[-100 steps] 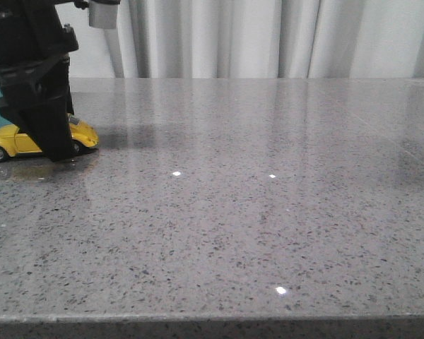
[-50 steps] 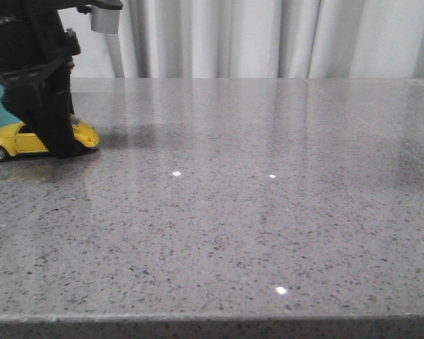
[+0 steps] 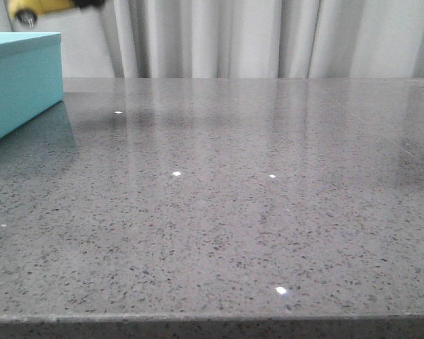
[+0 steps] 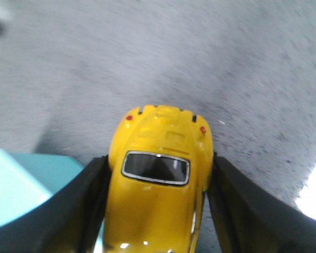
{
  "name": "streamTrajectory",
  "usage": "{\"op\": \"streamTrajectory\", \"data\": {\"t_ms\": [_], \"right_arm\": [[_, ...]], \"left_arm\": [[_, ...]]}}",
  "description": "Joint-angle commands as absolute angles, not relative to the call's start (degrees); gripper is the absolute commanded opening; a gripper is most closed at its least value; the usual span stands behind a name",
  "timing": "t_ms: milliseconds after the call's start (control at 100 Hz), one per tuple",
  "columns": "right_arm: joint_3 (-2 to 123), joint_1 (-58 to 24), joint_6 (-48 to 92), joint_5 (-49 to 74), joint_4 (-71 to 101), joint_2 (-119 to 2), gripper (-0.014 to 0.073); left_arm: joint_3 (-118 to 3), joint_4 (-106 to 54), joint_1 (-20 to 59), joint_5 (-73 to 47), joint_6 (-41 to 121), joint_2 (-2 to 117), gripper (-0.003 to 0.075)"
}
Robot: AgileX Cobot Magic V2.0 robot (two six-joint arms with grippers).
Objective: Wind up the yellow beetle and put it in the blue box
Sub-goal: 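Lift the yellow car with the left gripper over the blue box, then lower the car into the blue box and open the left gripper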
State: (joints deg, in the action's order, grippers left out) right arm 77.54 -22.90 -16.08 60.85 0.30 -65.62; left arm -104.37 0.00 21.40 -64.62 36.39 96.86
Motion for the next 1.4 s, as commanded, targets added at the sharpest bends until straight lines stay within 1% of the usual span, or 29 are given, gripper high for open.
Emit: {"op": "streamTrajectory", "data": {"t_ms": [0, 100, 230, 500, 680, 1040, 1130, 1300, 1390], "right_arm": [[78.9, -23.0, -15.4, 58.0, 0.0, -64.2, 0.0477], [78.9, -23.0, -15.4, 58.0, 0.0, -64.2, 0.0477], [78.9, -23.0, -15.4, 58.0, 0.0, -64.2, 0.0477], [78.9, -23.0, -15.4, 57.7, 0.0, -64.2, 0.0477], [78.9, -23.0, -15.4, 57.7, 0.0, -64.2, 0.0477], [78.9, -23.0, -15.4, 57.8, 0.4, -64.2, 0.0477], [78.9, -23.0, -15.4, 57.8, 0.4, -64.2, 0.0477], [78.9, -23.0, -15.4, 57.8, 0.4, -64.2, 0.0477], [78.9, -23.0, -15.4, 57.8, 0.4, -64.2, 0.0477]], "left_arm": [[-109.1, 2.0, 19.5, -64.4, 31.5, 93.1, 0.0211], [-109.8, 2.0, 15.8, -67.7, 28.1, 93.0, 0.0211], [-108.8, 1.9, 9.0, -71.9, 24.0, 93.4, 0.0211], [-102.6, -3.9, -2.8, -71.5, 19.9, 94.7, 0.0211], [-100.7, -4.0, -5.7, -71.2, 18.7, 98.5, 0.0211], [-100.6, -4.0, -5.7, -68.1, 15.6, 105.2, 0.0219], [-100.6, -4.5, -5.7, -67.8, 15.7, 105.7, 0.0264], [-100.6, -4.6, -5.7, -68.0, 15.7, 106.0, 0.0416], [-100.6, -4.6, -5.7, -68.1, 15.7, 106.0, 0.0445]]}}
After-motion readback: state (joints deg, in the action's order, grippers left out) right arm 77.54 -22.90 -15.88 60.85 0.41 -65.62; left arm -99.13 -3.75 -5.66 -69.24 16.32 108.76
